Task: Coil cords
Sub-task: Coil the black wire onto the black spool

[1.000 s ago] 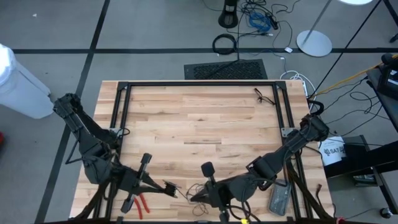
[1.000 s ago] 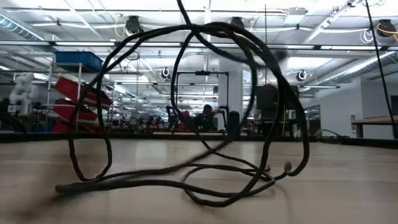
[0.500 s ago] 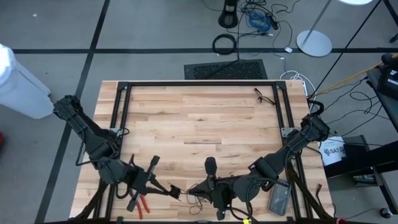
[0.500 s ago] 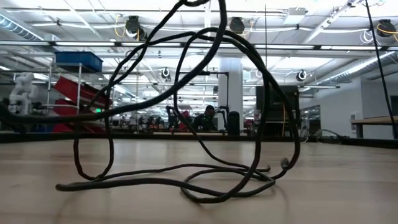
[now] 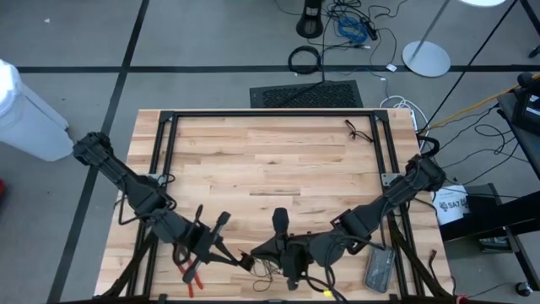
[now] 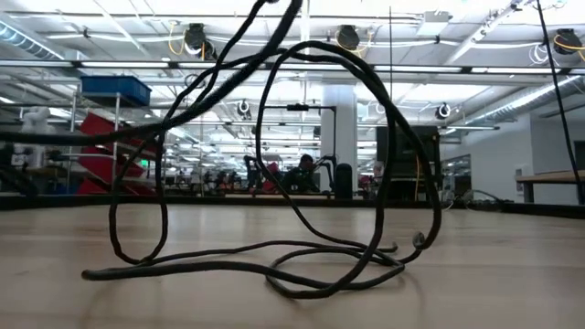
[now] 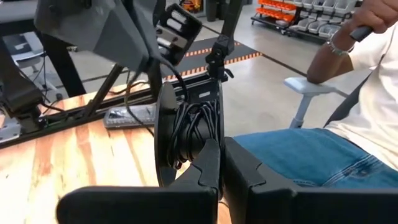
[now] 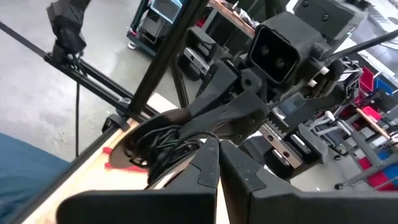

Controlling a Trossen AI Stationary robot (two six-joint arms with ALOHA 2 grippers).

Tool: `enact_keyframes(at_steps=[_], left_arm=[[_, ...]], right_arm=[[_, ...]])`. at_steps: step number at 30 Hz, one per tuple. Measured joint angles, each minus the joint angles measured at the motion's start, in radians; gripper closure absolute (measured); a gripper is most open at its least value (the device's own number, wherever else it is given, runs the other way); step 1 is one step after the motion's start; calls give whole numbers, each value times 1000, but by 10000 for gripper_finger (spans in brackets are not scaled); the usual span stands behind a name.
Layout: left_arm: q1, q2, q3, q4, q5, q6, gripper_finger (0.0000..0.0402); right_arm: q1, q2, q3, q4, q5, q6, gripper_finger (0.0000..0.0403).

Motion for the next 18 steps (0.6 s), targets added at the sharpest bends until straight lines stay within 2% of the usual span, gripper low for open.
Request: enact_keyframes(at_steps=[6,18], left_arm=[[14,18,0,10,21,1,393],[29,26,0,33,91,8,393]], right_arm=[[-20,23,0,32,-7,-33,403],[-72,23,0,27,-162,-9,403]])
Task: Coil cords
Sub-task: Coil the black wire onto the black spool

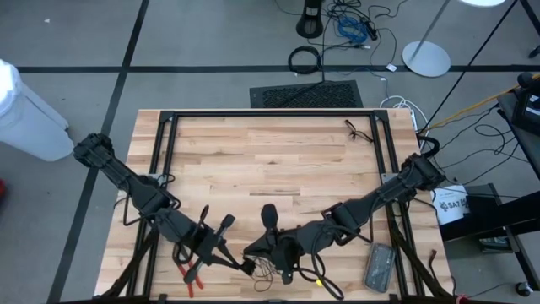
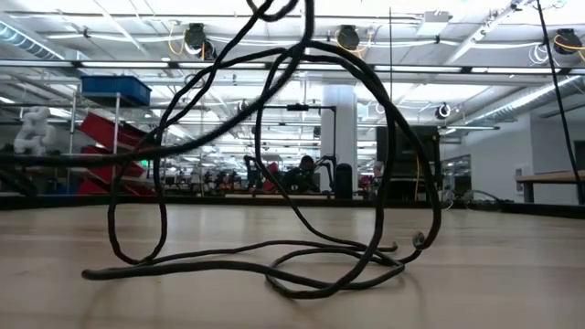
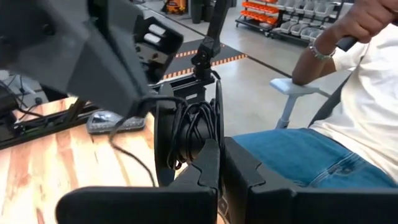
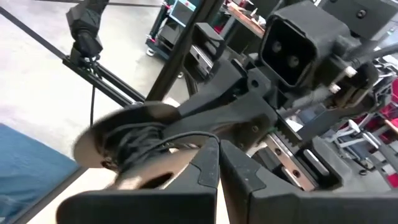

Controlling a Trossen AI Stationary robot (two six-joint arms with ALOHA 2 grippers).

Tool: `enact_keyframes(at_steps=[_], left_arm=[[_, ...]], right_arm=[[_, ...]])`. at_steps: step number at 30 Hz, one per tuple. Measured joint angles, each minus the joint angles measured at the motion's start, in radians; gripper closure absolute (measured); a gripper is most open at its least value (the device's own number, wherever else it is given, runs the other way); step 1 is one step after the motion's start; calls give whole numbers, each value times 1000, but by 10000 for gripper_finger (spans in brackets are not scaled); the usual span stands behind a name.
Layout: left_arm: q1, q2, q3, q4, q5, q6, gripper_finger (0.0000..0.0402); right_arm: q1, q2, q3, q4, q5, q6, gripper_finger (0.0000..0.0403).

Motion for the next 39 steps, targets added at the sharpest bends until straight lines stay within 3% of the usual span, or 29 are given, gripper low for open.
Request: enact_keyframes(at_steps=[3,11,18,29,39], left_arm=[[0,5,0,2,1,2,393],[8,19,0,33,47,53,393],[7,21,0,73,82,125,393],[4,28,0,137,113,284,393],[-2,90,0,297,243,421,393]], right_arm=[[-15,0,0,2,-28,-11,403],[-77,0,0,7,-265,53,403],[-111,0,0,7,-407,97,398],[-116,0,0,8,-422,112,370],[-119,0,0,43,-577,111,345]])
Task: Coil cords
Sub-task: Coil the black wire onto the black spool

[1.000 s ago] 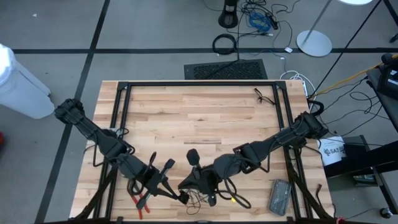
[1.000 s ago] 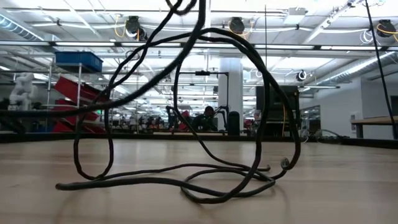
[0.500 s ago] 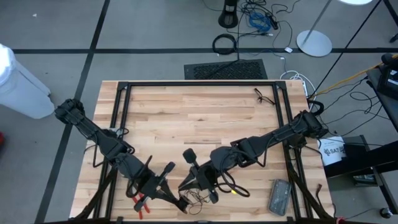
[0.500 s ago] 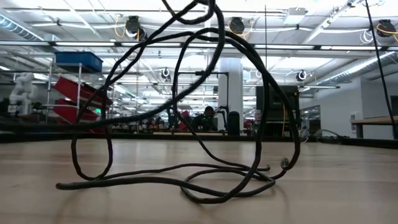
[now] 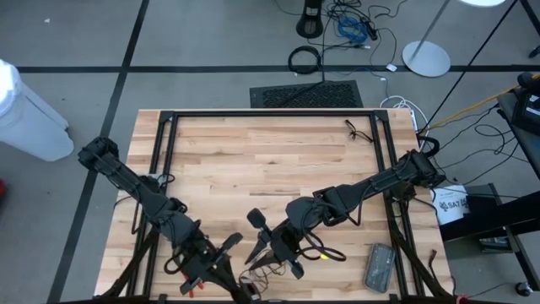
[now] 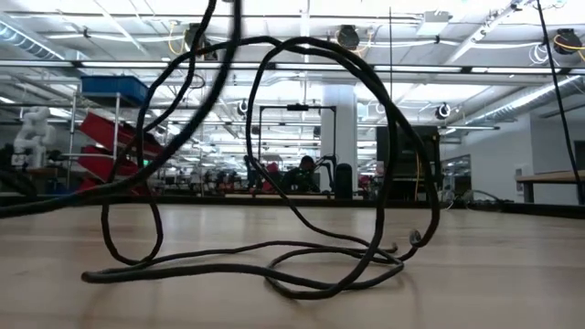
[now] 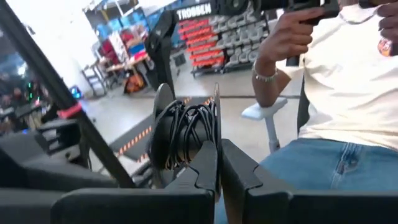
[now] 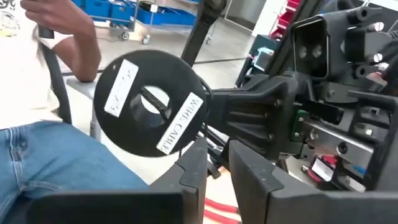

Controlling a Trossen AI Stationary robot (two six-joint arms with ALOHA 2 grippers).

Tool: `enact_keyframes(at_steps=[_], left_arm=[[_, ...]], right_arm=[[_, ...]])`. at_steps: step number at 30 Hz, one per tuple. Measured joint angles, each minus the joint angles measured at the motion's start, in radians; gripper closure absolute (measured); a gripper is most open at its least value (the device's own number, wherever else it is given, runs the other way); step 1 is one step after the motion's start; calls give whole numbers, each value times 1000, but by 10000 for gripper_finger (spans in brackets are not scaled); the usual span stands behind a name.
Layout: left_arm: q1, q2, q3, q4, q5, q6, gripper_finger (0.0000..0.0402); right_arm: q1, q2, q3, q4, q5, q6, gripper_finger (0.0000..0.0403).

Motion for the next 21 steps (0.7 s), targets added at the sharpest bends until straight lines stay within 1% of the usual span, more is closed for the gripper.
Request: enact_keyframes(at_steps=[3,8,14,18,21], left_arm=[[0,2,0,31,25,1,393],[-7,2,0,49,66,1,393],[-24,2,0,92,68,4,393],[-33,1,0,131,43,21,393],[-34,-8,0,131,-11,20,393]], right_arm=[[0,0,0,1,-22,2,344],[0,0,0,-22,-22,4,344],[0,-10,0,-100,-22,21,344],[4,-14,0,-127,-22,41,344],[10,-14,0,-170,-16,63,344]])
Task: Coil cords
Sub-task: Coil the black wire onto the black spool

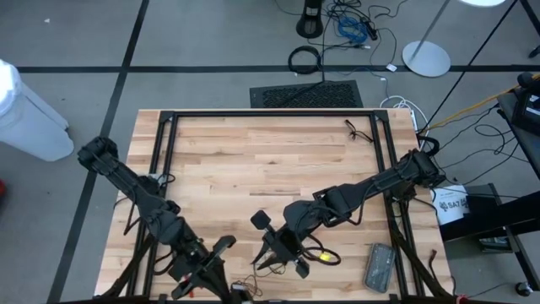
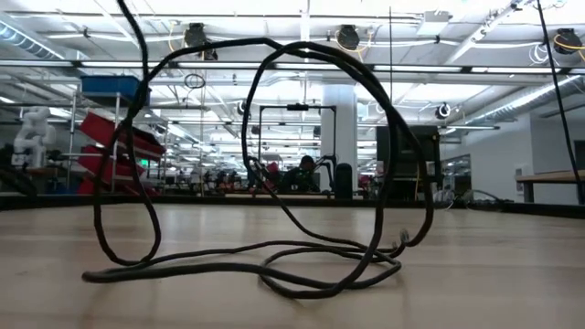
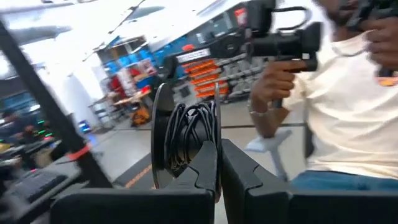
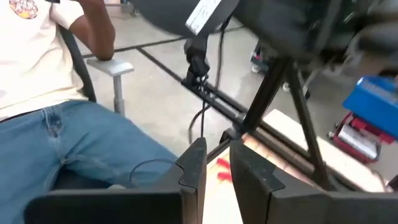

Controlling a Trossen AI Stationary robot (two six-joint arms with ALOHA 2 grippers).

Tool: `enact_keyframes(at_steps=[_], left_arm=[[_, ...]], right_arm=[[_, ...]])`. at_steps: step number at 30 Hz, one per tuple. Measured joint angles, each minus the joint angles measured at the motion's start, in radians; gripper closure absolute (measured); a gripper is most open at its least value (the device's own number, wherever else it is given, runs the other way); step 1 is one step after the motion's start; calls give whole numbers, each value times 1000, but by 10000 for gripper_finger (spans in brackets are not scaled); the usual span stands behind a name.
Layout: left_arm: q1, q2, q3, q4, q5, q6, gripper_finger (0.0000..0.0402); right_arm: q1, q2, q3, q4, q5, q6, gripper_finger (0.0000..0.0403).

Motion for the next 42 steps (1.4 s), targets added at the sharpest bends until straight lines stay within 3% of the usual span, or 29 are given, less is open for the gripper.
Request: enact_keyframes(at_steps=[4,11,14,20,29,36,42], left_arm=[[-5,-24,0,0,-109,-2,393],[-30,-63,0,-18,-187,-2,393],[-48,-73,0,-19,-241,-1,393],[-79,-97,0,-16,-344,7,393],[-98,-120,0,-12,-517,9,393],[-117,-139,0,-9,-636,27,393],[-137,-155,0,-11,-708,60,393]], right_arm=[[16,0,0,-54,76,41,344],[87,11,0,-36,396,73,344],[113,37,0,0,523,63,344],[130,84,-1,124,660,4,344],[129,91,-1,160,685,28,344],[130,169,-2,291,691,-40,344],[125,195,0,321,763,-52,344]])
